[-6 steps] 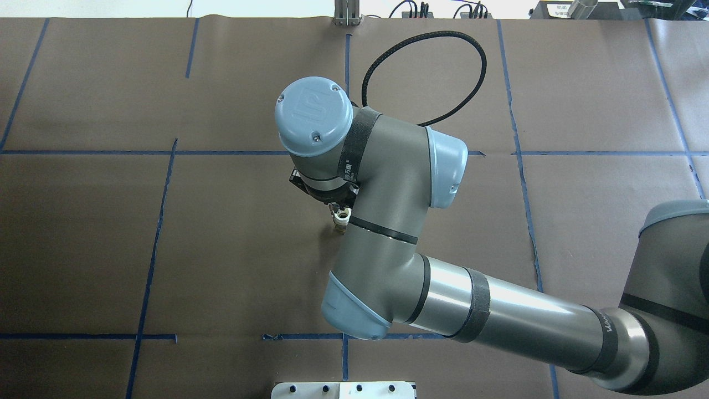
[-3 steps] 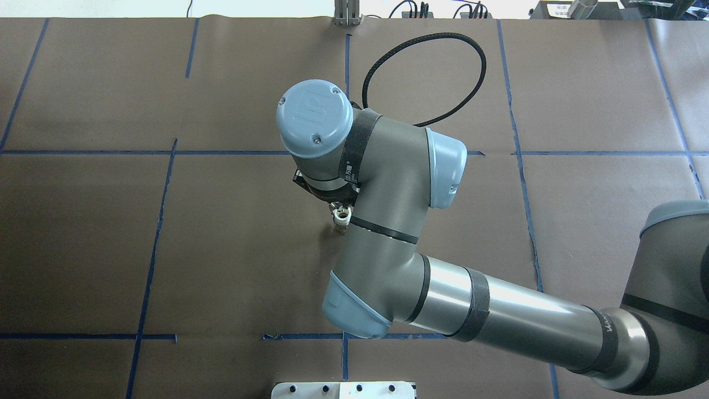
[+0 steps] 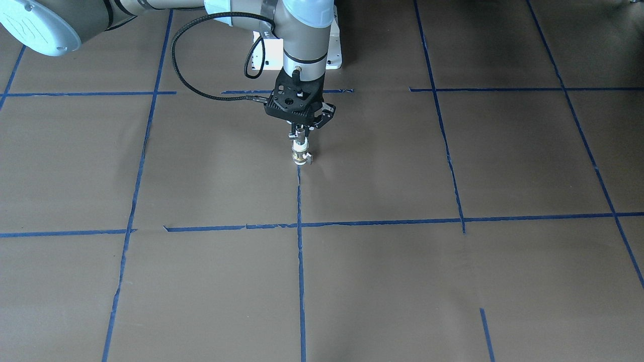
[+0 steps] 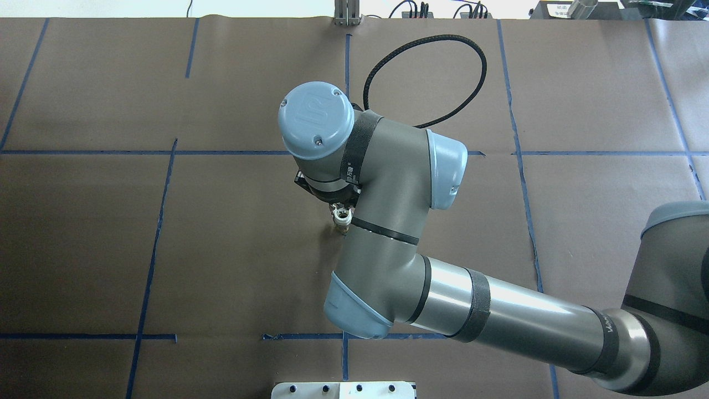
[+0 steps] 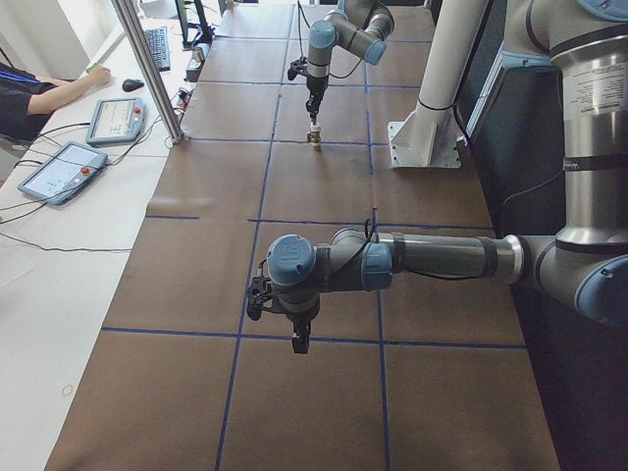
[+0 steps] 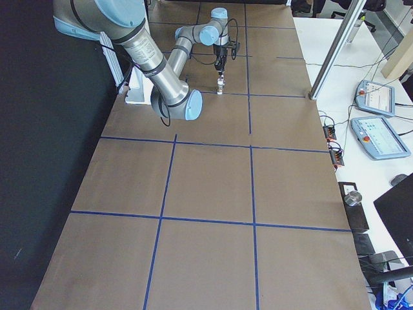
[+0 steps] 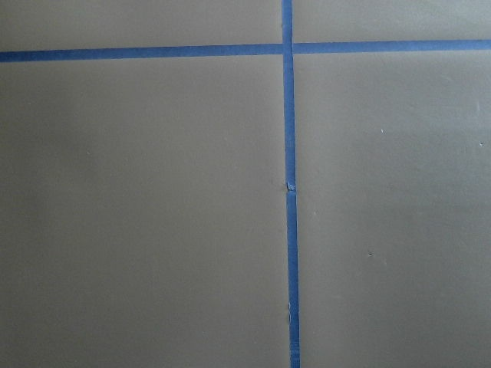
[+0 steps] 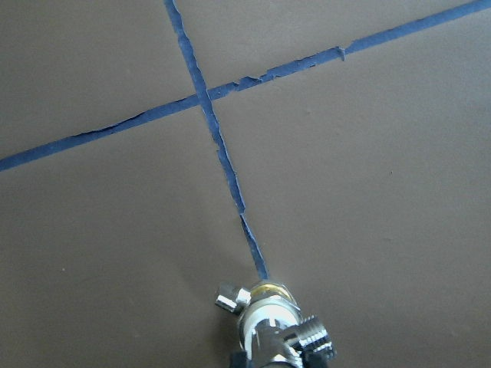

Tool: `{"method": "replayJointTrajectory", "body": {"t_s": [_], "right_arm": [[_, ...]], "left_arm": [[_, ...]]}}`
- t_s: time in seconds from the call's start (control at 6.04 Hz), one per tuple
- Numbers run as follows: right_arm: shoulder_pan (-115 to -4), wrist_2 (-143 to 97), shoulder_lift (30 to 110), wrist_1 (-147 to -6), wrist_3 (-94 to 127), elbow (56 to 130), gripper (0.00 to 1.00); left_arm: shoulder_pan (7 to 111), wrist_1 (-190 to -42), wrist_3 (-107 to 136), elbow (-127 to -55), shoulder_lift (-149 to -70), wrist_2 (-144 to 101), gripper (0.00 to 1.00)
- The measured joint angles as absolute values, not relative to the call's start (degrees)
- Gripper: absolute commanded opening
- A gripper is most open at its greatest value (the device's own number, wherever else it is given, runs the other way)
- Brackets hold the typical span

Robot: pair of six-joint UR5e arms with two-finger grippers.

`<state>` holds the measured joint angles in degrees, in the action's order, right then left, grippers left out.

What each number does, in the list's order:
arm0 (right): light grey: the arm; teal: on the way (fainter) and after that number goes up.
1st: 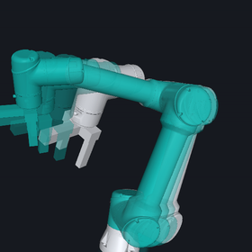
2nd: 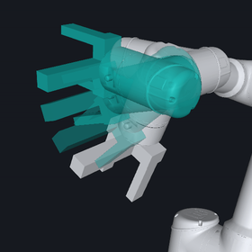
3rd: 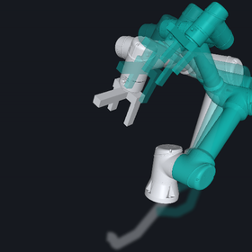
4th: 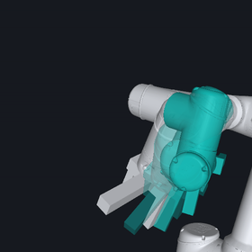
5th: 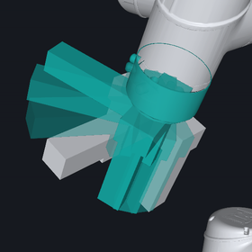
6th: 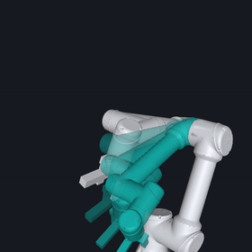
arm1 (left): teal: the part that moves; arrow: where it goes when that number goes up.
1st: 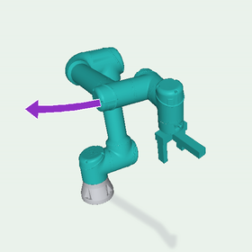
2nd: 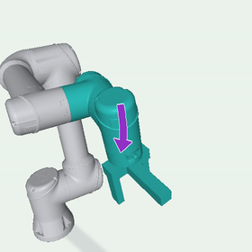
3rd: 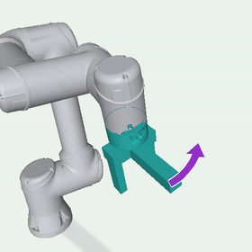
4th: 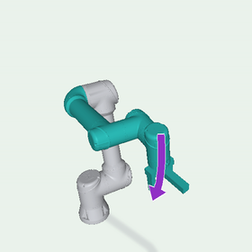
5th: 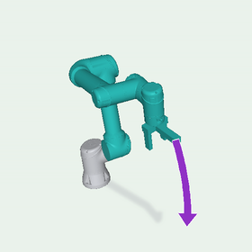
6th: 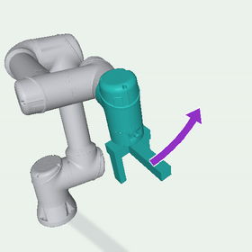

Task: Assemble PPR valve and pipe with both arms
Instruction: 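Lower the metal fitting into the top of the white valve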

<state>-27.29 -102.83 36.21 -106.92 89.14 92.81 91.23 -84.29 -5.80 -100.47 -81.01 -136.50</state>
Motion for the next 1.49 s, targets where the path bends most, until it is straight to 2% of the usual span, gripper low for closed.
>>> {"method": "replayJointTrajectory", "body": {"t_s": [0.83,1.16,1.33,1.49], "right_arm": [[-26.59,-102.81,36.89,-106.88,89.26,92.81,0.01],[-26.25,-102.69,37.20,-106.79,89.47,92.79,0.19],[-26.22,-102.45,37.30,-106.65,89.53,92.66,0.42],[-26.20,-102.13,37.33,-106.54,89.45,92.34,0.76]], "left_arm": [[91.23,-84.29,-5.80,-100.38,-81.03,-136.56,1.00],[91.23,-84.29,-5.83,-100.37,-81.03,-136.56,1.00],[91.23,-84.29,-5.87,-100.37,-81.03,-136.52,1.00],[91.23,-84.29,-5.88,-100.37,-81.04,-136.50,1.00]]}}
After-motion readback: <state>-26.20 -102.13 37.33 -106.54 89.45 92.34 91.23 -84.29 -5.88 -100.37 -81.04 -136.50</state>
